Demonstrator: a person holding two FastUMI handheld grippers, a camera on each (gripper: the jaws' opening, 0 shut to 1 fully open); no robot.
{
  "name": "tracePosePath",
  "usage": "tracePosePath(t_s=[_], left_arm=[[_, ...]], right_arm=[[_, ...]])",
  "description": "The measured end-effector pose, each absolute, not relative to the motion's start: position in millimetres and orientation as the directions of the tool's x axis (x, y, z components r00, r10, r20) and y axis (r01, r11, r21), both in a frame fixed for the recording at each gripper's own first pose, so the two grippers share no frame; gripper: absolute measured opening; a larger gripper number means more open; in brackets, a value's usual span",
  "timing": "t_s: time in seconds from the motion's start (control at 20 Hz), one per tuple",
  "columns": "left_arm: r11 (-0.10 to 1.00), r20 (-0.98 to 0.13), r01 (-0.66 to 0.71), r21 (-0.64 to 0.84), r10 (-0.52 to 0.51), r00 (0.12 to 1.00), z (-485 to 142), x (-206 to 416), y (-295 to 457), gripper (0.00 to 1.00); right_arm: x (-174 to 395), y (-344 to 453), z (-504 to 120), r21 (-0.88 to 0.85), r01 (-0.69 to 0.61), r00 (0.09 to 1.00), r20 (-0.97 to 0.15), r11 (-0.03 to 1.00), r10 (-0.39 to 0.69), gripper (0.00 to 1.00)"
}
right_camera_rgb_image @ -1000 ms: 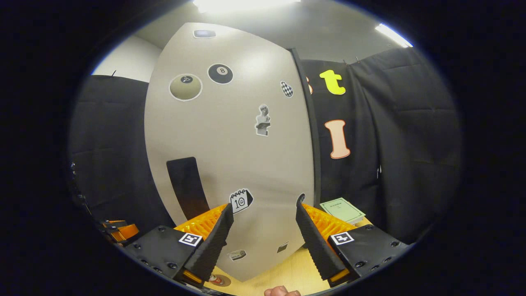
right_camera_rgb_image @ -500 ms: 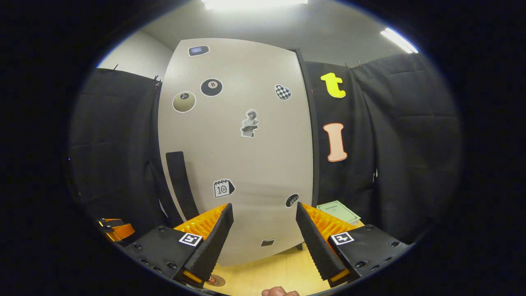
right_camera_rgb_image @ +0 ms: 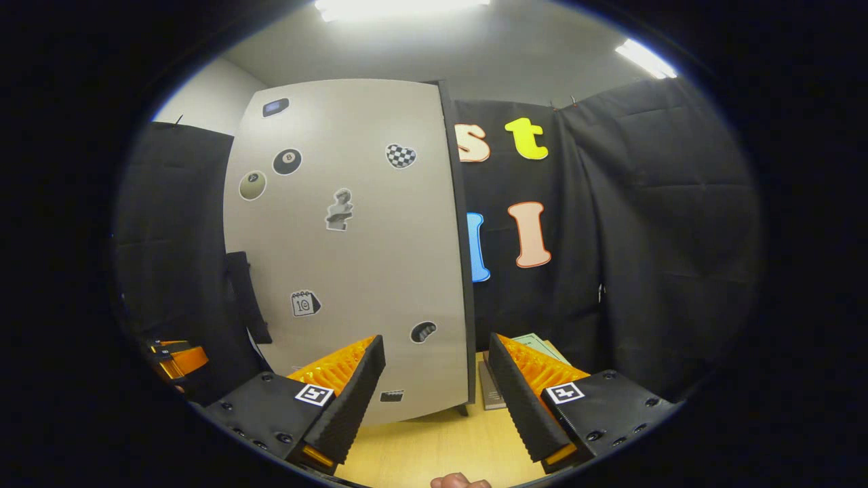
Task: Open the cabinet door with the right hand, grasp the bottle in the cabinet with the left hand and place it on the coaster, then close the cabinet door with the right hand.
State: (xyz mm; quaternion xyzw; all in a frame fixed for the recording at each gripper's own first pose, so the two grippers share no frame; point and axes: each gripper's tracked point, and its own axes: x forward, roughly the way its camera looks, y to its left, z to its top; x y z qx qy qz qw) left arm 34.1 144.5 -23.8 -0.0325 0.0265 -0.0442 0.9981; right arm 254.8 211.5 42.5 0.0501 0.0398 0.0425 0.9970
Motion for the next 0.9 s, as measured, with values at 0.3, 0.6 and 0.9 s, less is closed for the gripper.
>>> tracePosePath(t_s=[0.3,0.6,0.9], left_arm=[[0.99,-0.012,0.101,-0.095,-0.102,0.995,-15.3,40.6,128.2,0.88],[0.991,0.054,0.1,-0.094,-0.095,0.994,-2.2,50.1,127.8,0.88],[0.99,0.081,0.091,-0.105,-0.082,0.993,2.5,52.4,128.1,0.86]], right_arm=[[262.7,178.4,38.9,0.106,-0.05,0.997,-0.057,0.993,0.056,0.98],[264.9,160.9,34.5,0.109,-0.029,0.999,-0.033,0.994,0.033,0.98],[265.8,157.2,29.5,0.09,-0.041,0.999,-0.03,0.995,0.044,0.98]])
